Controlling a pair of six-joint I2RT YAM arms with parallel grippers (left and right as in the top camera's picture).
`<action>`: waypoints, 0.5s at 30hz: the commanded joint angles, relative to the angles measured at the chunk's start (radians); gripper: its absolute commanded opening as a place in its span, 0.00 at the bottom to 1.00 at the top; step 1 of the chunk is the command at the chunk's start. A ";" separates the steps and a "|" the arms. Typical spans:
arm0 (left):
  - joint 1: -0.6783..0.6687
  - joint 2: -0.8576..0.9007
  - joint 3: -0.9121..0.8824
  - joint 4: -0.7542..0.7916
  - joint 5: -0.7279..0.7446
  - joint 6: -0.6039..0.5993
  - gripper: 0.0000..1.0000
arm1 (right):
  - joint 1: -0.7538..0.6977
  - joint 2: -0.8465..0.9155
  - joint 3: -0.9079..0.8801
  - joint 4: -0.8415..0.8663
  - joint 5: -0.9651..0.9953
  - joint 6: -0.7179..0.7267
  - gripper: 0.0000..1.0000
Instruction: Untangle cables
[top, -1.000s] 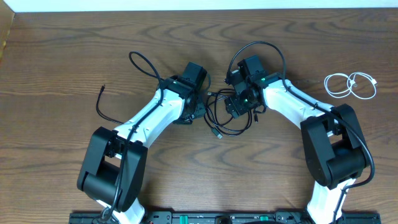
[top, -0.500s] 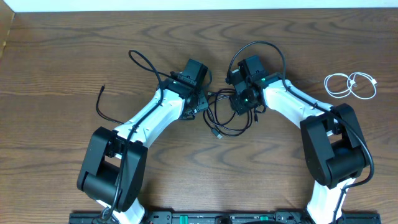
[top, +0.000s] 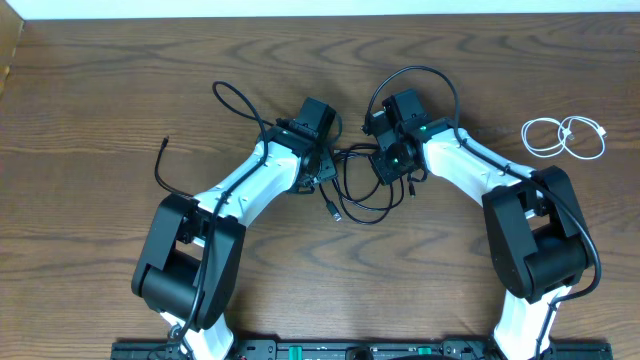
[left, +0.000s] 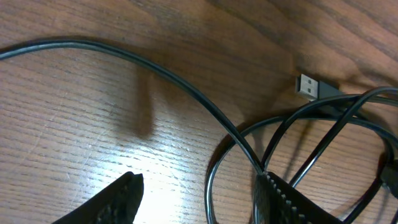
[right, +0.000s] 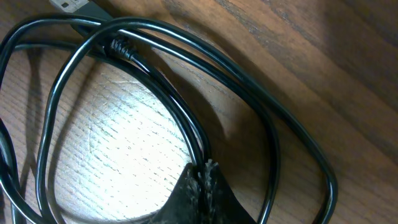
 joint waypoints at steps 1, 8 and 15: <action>-0.001 0.012 -0.006 0.004 -0.006 0.007 0.63 | 0.003 0.018 -0.010 0.002 0.001 -0.003 0.01; -0.001 0.012 -0.006 0.043 -0.005 0.007 0.73 | 0.003 0.018 -0.010 0.002 -0.003 -0.003 0.01; -0.001 0.013 -0.006 0.063 -0.006 0.007 0.73 | 0.005 0.018 -0.010 0.002 -0.010 -0.003 0.01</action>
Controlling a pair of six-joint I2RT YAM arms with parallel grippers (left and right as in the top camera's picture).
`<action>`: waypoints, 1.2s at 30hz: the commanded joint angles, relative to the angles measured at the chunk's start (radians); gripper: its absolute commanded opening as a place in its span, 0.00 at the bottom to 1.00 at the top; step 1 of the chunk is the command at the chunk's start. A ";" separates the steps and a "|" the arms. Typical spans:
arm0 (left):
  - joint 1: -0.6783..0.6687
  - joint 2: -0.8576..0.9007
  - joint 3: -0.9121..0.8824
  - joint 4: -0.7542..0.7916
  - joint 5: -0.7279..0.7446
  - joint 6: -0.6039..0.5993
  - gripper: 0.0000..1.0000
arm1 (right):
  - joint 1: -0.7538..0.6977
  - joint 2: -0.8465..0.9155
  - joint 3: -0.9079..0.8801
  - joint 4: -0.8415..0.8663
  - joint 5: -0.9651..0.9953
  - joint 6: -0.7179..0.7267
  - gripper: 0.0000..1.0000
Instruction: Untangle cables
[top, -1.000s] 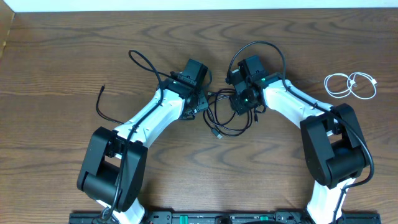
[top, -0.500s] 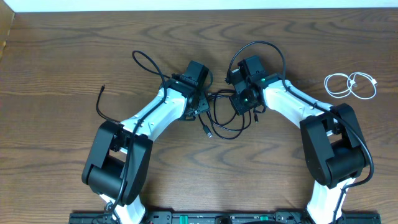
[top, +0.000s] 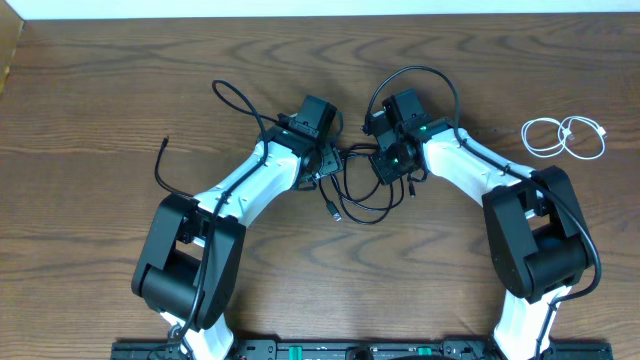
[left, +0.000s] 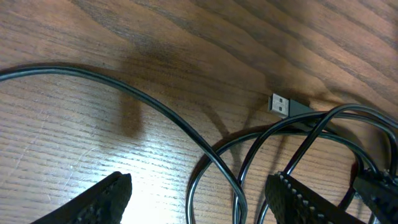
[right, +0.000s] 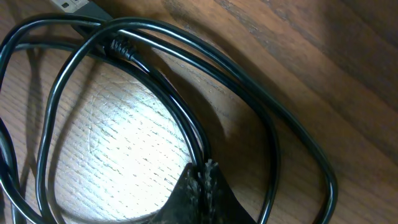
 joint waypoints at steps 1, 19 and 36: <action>-0.001 0.014 -0.006 0.001 -0.007 0.007 0.72 | 0.005 0.018 -0.010 0.000 -0.009 -0.003 0.01; -0.001 0.018 -0.006 0.001 -0.010 0.007 0.42 | 0.005 0.018 -0.010 0.002 -0.009 -0.003 0.01; -0.001 0.082 -0.006 0.002 -0.010 0.007 0.63 | 0.005 0.018 -0.010 0.002 -0.009 -0.002 0.01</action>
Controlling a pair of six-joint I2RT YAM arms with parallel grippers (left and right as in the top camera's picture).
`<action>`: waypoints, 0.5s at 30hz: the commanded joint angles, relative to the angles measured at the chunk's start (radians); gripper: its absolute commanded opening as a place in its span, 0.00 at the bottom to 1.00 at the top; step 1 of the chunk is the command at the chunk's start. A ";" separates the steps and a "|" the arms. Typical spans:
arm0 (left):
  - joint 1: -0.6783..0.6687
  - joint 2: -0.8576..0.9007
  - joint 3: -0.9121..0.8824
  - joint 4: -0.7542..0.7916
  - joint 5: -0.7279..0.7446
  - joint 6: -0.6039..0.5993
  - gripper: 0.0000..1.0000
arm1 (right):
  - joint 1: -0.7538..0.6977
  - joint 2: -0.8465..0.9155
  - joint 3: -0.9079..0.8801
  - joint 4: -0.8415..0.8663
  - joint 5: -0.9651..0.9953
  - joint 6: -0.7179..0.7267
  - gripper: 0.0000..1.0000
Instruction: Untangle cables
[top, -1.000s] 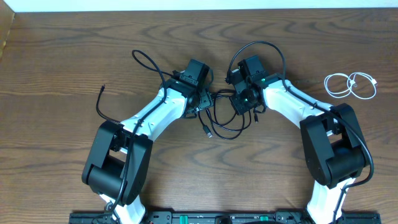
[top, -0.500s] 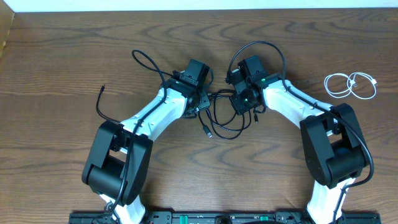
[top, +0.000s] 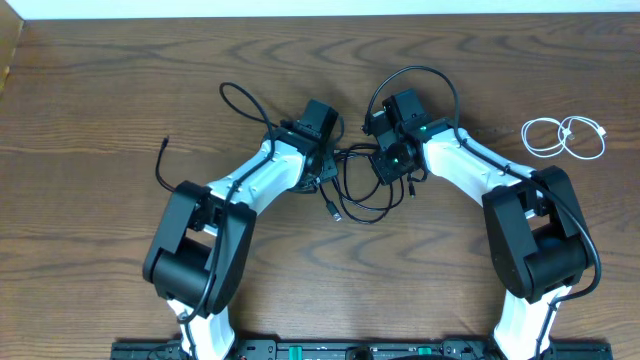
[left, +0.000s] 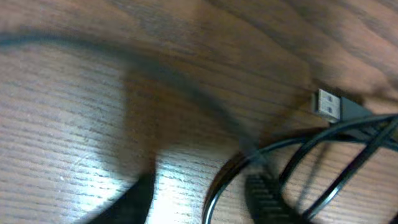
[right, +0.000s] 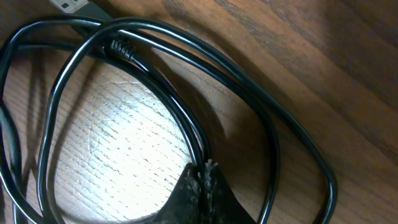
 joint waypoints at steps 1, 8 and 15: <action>-0.001 0.013 -0.006 0.006 -0.009 0.009 0.63 | 0.005 0.018 -0.009 0.000 -0.008 -0.002 0.01; 0.002 -0.006 -0.005 0.056 0.002 0.008 0.56 | 0.005 0.018 -0.009 0.001 -0.008 -0.002 0.01; 0.002 -0.054 -0.004 0.115 0.094 0.008 0.52 | 0.005 0.018 -0.009 0.002 -0.008 -0.002 0.01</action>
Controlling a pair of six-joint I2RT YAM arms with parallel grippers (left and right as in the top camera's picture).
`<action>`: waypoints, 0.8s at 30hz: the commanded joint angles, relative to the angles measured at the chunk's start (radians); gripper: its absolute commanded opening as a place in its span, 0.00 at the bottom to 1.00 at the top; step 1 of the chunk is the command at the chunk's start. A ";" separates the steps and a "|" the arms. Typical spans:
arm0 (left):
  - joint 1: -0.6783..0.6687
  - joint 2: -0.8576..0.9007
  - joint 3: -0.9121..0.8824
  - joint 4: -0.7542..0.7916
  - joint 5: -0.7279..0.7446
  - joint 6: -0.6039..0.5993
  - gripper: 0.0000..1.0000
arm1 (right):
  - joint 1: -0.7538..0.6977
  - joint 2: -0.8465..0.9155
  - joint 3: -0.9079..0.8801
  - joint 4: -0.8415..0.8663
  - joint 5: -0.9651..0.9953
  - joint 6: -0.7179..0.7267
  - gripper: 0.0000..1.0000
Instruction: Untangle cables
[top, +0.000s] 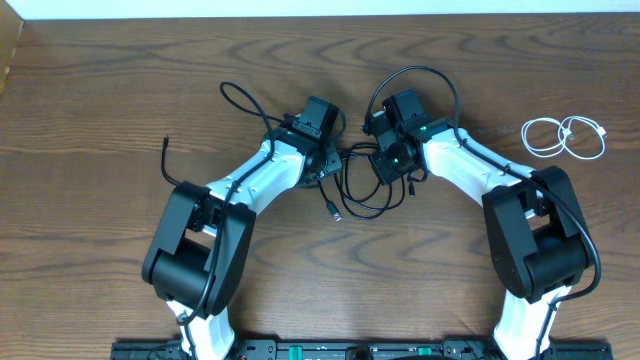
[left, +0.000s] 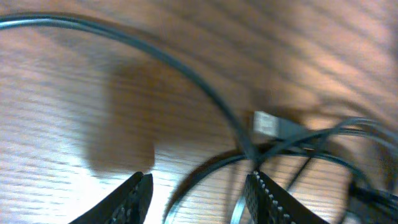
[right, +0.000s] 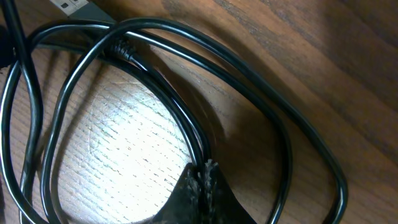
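Note:
A tangle of black cable (top: 365, 190) lies between my two grippers at mid table. Its loops fill the right wrist view, where my right gripper (right: 203, 173) is shut on one black strand (right: 186, 127). My left gripper (left: 199, 190) stands open just above the wood, with a blurred loop of cable passing between its fingers. A silver USB plug (left: 267, 124) lies just beyond them, and one long strand (left: 155, 53) runs off to the left. A second plug end (top: 336, 212) points toward the near side.
The black cable's far part loops out at the upper left (top: 237, 96) and ends at the left (top: 165, 150). A coiled white cable (top: 565, 137) lies at the right. A cardboard edge (top: 8, 45) shows at the far left corner.
The left wrist camera has shifted, so the USB plug now sits nearer the middle. In the right wrist view a new strand shows at the upper left and the outer loop lies farther right.
My right gripper stayed shut on the same strand throughout. My left gripper was open with the cable against its right finger, then open and a little back from it. Then the left arm had swung and the far-left loop had shifted right, and now the tangle sits slightly tighter.

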 joint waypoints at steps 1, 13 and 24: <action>0.002 -0.045 -0.004 0.017 0.044 0.007 0.52 | 0.005 0.018 -0.009 0.001 -0.008 -0.002 0.01; 0.002 -0.045 -0.004 -0.022 -0.046 0.030 0.53 | 0.005 0.018 -0.009 0.006 -0.008 -0.002 0.01; 0.002 -0.045 -0.004 -0.115 -0.303 0.034 0.64 | 0.005 0.018 -0.009 0.010 -0.023 -0.002 0.01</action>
